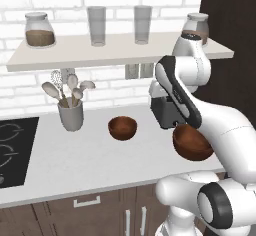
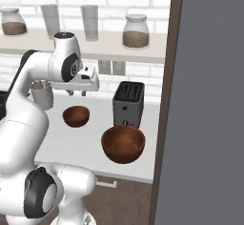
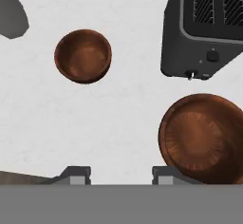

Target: Pick up the bowls on the counter and stack them on top of one another in the open cabinet. Place the smaller bowl on top of the larger bowl.

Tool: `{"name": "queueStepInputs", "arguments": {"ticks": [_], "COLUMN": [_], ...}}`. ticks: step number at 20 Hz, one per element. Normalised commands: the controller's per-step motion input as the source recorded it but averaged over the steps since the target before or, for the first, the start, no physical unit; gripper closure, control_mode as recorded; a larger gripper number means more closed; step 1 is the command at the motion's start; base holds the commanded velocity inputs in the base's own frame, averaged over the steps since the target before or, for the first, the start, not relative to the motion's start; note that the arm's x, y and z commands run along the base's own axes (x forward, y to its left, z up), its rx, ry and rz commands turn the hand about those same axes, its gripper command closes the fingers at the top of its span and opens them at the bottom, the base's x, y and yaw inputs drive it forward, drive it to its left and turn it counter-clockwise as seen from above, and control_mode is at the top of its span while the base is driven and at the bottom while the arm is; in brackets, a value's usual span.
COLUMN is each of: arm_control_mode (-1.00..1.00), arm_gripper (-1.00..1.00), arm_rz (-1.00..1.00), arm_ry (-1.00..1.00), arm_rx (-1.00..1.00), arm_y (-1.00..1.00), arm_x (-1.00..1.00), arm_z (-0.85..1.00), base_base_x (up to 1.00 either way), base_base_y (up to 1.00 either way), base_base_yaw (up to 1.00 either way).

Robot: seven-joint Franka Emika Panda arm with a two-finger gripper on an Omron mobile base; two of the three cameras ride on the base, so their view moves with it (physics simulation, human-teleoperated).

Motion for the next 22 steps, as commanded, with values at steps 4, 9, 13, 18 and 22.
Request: {"name": "queueStepInputs", "arguments": {"ticks": [4,9,13,18,22], "arm_control_mode": [-1.00,-1.00,-1.00,-1.00,-1.00], "arm_gripper": [-1.00,-1.00,-1.00,-1.00,-1.00], "arm_rz": [0.00,0.00,0.03,0.07,0.02], "arm_ry": [0.04,0.05,0.00,-0.04,0.00], "arm_rx": [-0.01,-0.10,0.00,-0.17,-0.24], "arm_y": [0.00,0.34,1.00,0.99,0.59], "arm_x": [0.00,0.00,0.00,0.20,0.71], "arm_z": [-0.23,-0.73,-0.83,-0.89,-0.45], "base_base_x": [0.00,0.00,0.00,0.00,0.00], "base_base_y": [0.00,0.00,0.00,0.00,0.00], "base_base_yaw": [0.00,0.00,0.00,0.00,0.00]}}
